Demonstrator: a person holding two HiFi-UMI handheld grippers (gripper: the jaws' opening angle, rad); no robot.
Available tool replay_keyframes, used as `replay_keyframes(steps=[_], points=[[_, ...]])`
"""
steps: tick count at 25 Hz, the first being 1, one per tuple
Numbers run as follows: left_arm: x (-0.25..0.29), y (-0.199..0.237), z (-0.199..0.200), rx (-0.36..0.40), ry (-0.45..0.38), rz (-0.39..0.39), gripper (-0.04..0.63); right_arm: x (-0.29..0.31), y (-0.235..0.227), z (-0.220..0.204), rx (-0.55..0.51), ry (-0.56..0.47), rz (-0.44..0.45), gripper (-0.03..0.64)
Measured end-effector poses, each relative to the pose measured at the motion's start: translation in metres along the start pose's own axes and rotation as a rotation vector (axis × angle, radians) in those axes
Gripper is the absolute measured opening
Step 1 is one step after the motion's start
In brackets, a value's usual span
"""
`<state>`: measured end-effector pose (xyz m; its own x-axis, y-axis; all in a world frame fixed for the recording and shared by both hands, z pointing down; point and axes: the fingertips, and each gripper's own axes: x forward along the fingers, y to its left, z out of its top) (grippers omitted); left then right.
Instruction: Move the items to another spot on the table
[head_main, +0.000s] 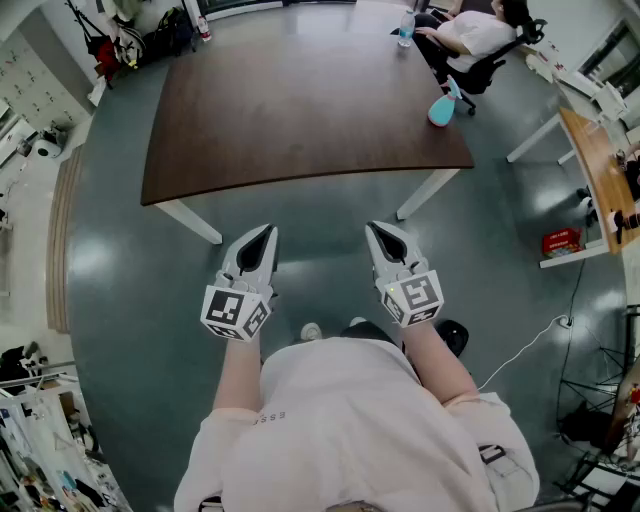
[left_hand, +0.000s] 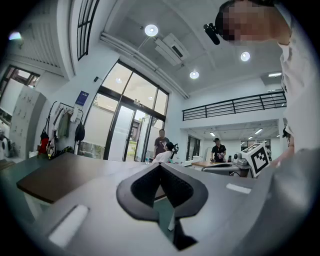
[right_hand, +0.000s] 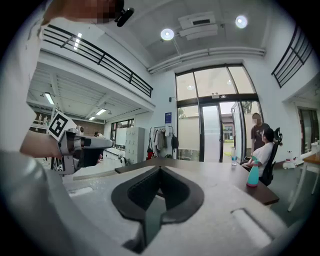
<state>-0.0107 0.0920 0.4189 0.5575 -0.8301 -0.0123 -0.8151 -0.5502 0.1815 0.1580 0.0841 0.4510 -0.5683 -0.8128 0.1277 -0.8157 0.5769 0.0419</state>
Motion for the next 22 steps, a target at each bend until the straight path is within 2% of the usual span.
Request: replay_keyframes(steps=[11, 22], points=[[-0.001, 0.012, -0.002, -0.007, 0.009, -0.01, 0.017, 0.011, 0.006, -0.002, 0.031, 0.005, -0.005, -0.009], [-0.003, 0.027, -0.01, -0.031, 0.029, -0.033, 0.017, 0.017, 0.002, -0.015, 0.087, 0.033, -0.093, -0.009]])
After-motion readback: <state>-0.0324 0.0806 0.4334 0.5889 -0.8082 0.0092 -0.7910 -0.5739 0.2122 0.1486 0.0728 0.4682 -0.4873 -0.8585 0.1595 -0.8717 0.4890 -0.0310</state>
